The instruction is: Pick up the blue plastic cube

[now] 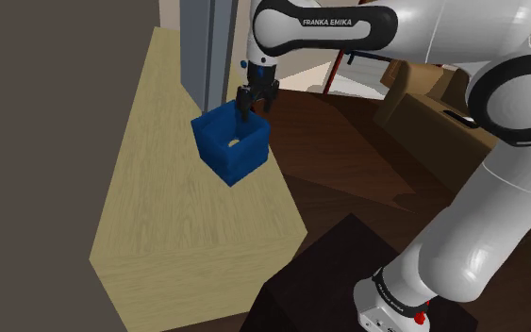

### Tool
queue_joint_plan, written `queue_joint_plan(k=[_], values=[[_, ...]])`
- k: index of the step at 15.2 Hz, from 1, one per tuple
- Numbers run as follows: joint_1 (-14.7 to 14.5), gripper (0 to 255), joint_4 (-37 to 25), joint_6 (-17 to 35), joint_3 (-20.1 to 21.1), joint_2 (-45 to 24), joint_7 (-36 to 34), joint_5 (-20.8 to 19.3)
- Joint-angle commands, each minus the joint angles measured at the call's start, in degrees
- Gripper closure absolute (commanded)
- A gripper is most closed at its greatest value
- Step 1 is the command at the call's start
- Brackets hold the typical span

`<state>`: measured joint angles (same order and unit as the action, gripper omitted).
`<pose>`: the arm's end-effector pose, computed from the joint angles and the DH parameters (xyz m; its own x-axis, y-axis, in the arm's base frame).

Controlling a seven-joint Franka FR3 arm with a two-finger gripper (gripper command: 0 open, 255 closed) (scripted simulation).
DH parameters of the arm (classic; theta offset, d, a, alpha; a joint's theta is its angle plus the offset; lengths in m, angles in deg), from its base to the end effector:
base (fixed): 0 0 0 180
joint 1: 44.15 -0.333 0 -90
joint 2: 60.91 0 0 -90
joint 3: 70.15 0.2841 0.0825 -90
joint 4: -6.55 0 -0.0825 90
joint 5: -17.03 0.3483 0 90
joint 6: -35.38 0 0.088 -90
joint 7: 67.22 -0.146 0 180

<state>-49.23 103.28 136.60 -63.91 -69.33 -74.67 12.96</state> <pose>0.5501 0.0986 0.4395 0.9949 0.0810 -0.0605 0.0847 -0.9945 0.0610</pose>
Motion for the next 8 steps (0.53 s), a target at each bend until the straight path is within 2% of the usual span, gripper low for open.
queue_joint_plan(k=[1,6,7,8], values=[[-0.21,0,1.12,1.32,0.16,-0.78,-0.29,-0.06],[-0.27,0,3.38,3.96,0.06,-1.15,-0.44,-0.14],[-0.23,255,3.79,3.69,0.06,-0.47,-0.36,-0.06],[-0.15,255,3.97,4.32,-0.01,-0.88,-0.25,-0.10]])
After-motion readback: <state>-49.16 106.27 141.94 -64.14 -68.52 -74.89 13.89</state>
